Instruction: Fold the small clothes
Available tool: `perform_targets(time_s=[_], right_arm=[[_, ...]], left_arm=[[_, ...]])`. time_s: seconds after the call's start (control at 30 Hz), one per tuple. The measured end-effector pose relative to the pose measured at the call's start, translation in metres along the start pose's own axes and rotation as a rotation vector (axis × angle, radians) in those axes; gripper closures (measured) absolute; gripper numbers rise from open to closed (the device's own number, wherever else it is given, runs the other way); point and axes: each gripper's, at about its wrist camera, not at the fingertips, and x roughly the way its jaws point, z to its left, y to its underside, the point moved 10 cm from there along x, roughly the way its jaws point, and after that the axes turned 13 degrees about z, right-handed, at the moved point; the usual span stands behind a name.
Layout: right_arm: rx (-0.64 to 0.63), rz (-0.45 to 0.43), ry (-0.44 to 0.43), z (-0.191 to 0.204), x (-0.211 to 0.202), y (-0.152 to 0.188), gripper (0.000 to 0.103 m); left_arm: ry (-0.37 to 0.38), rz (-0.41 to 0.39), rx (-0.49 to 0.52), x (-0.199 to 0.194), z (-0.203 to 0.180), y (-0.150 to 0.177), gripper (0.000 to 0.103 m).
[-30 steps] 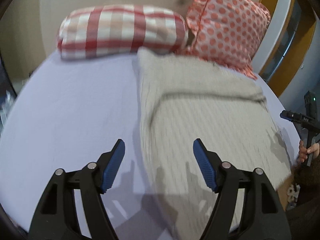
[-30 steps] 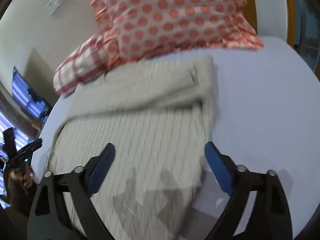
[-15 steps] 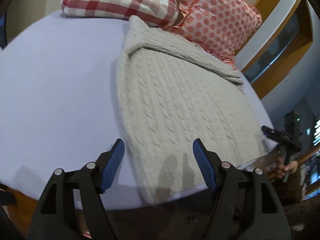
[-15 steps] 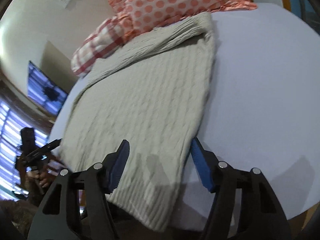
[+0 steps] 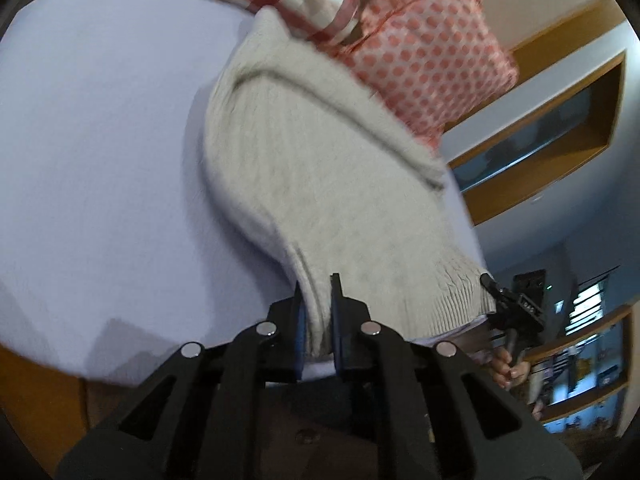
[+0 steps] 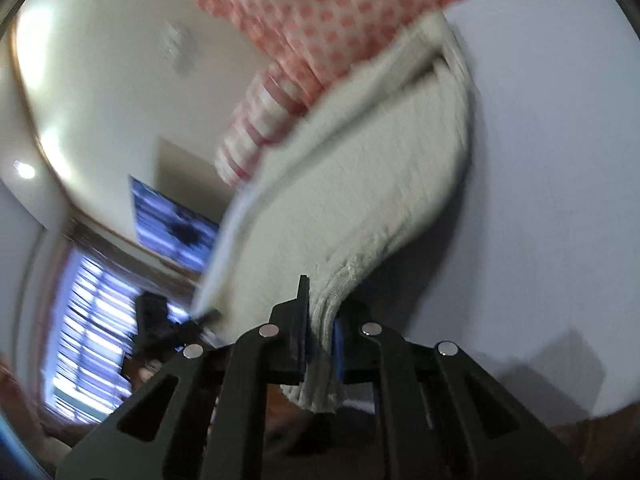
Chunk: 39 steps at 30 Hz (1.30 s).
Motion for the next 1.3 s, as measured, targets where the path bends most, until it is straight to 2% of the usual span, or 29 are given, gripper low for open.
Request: perform_targets(time_s=[0.07, 0.2, 0.3, 0.4, 0.43, 0.5, 0.57, 0.63, 0.77, 0.83, 0.87, 0.9, 0.93, 0.97, 1.0, 1.07, 1.13, 1.2, 1.3], right_arm=[[-0.012, -0.061, -0.049, 0.016, -0.015, -0.023, 0.093], [0.000, -0.159, -0.115, 0.033, -0.030, -0.085, 0.093], [0.047, -0.214, -0.130, 0.025, -0.033, -0.146, 0.093], [0.112, -0.254, -0.108, 0.004, -0.019, -0.217, 0.093], [0.137, -0.266, -0.087, -0.007, -0.011, -0.239, 0.093], [0.214, -0.267, -0.002, -0.044, 0.014, -0.282, 0.093], [0.318, -0.248, 0.079, -0.090, 0.042, -0.305, 0.093], [0.392, -0.227, 0.117, -0.122, 0.065, -0.312, 0.093], [0.408, -0.255, 0.113, -0.135, 0.074, -0.318, 0.093], [0.414, -0.238, 0.128, -0.135, 0.071, -0.319, 0.089], [0.430, -0.209, 0.126, -0.135, 0.071, -0.320, 0.079], [0.442, -0.193, 0.135, -0.136, 0.069, -0.320, 0.059], [0.445, -0.192, 0.137, -0.136, 0.064, -0.321, 0.046], [0.443, -0.209, 0.149, -0.135, 0.058, -0.322, 0.020], [0.436, -0.253, 0.178, -0.134, 0.045, -0.323, 0.009], [0.396, -0.332, 0.197, -0.125, 0.020, -0.326, 0.009], [0.322, -0.368, 0.192, -0.109, 0.008, -0.325, 0.009], [0.222, -0.319, 0.186, -0.089, 0.021, -0.322, 0.009], [0.117, -0.157, 0.158, -0.064, 0.070, -0.306, 0.009]], left_arm=[[0.042, -0.043, 0.010, -0.015, -0.010, -0.022, 0.093], [0.057, -0.107, 0.023, -0.030, -0.024, -0.082, 0.093], [0.056, -0.137, -0.034, -0.026, -0.017, -0.154, 0.093], [0.003, -0.178, -0.103, -0.015, -0.001, -0.222, 0.093], [-0.037, -0.193, -0.140, -0.005, 0.009, -0.254, 0.093], [-0.100, -0.204, -0.176, 0.011, 0.026, -0.291, 0.093], [-0.185, -0.179, -0.195, 0.039, 0.041, -0.330, 0.093], [-0.226, -0.153, -0.201, 0.060, 0.047, -0.346, 0.093], [-0.281, -0.121, -0.199, 0.079, 0.052, -0.358, 0.093], [-0.267, -0.083, -0.236, 0.083, 0.060, -0.357, 0.092], [-0.253, -0.079, -0.242, 0.082, 0.062, -0.357, 0.088], [-0.241, -0.079, -0.245, 0.077, 0.063, -0.354, 0.088], [-0.237, -0.080, -0.245, 0.071, 0.064, -0.354, 0.087], [-0.243, -0.096, -0.243, 0.059, 0.063, -0.355, 0.082], [-0.276, -0.125, -0.248, 0.046, 0.065, -0.356, 0.068], [-0.337, -0.203, -0.249, 0.015, 0.069, -0.355, 0.058], [-0.345, -0.244, -0.242, -0.006, 0.067, -0.350, 0.058], [-0.305, -0.230, -0.167, -0.003, 0.048, -0.340, 0.055], [-0.232, -0.137, -0.082, 0.032, 0.021, -0.321, 0.052]])
